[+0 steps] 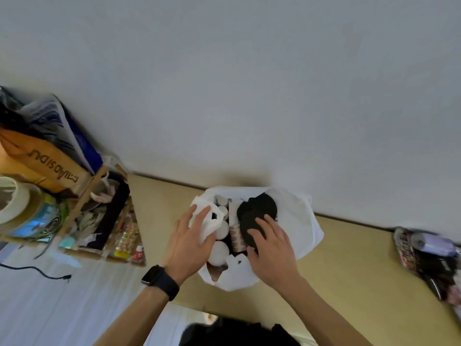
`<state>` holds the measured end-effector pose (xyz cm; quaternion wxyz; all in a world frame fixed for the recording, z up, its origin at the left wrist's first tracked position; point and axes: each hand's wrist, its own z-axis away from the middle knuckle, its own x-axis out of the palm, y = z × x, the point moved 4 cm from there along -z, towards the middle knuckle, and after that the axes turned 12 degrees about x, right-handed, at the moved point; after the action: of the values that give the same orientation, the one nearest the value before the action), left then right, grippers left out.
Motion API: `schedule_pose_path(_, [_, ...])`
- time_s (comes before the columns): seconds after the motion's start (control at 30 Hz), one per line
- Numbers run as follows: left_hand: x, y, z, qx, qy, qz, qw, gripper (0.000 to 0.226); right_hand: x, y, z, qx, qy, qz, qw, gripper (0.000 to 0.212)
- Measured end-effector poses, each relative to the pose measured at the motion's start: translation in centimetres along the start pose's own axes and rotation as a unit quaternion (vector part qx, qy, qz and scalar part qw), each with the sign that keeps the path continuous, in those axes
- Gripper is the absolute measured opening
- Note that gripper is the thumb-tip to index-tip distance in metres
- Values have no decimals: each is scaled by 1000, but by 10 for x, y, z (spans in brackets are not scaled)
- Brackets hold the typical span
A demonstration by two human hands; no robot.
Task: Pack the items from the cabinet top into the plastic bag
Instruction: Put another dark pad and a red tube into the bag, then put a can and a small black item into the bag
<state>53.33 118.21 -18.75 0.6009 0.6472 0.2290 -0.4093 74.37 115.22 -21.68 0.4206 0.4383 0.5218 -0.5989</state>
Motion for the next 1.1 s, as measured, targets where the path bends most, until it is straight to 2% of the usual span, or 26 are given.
schedule_pose_path(0.07, [4, 5, -5, 11, 12, -80, 997, 63, -18, 28, 0, 13, 80, 53, 995, 44])
schedule_pose_path(0.1, [5, 8, -7, 18, 19, -115, 993, 66, -25, 45, -2, 31, 87, 71, 993, 48])
schedule_pose_path(0.17, [8, 11, -14, 38, 27, -158, 986, 71, -37, 77, -8, 81, 57, 98, 990, 58])
schedule_pose_path(0.23, [11, 16, -21, 62, 17, -189, 980, 76, -42, 105, -12, 135, -13, 108, 985, 70])
schedule_pose_path(0.3, [14, 27, -26, 80, 6, -201, 976, 79, -44, 115, -9, 149, -41, 70, 985, 73])
schedule_pose_path(0.33, [16, 35, -27, 91, 5, -196, 976, 79, -46, 114, -6, 141, -26, 28, 989, 71])
schedule_pose_path(0.43, [24, 69, -33, 129, 5, -188, 974, 76, -61, 108, 14, 143, 56, -109, 982, 58])
schedule_pose_path(0.53, [38, 112, -45, 169, -5, -169, 971, 73, -75, 115, 34, 168, 139, -203, 955, 49])
schedule_pose_path(0.73, [94, 222, -71, 288, -44, -153, 944, 70, -97, 175, 79, 233, 219, -241, 916, 46])
schedule_pose_path(0.83, [138, 278, -76, 344, -96, -136, 924, 67, -101, 221, 105, 287, 237, -231, 899, 45])
schedule_pose_path(0.97, [215, 326, -79, 395, -181, -166, 885, 64, -91, 288, 140, 369, 223, -212, 877, 46])
schedule_pose_path(1.1, [300, 326, -73, 347, -322, -212, 855, 63, -66, 350, 166, 444, 154, -219, 855, 48])
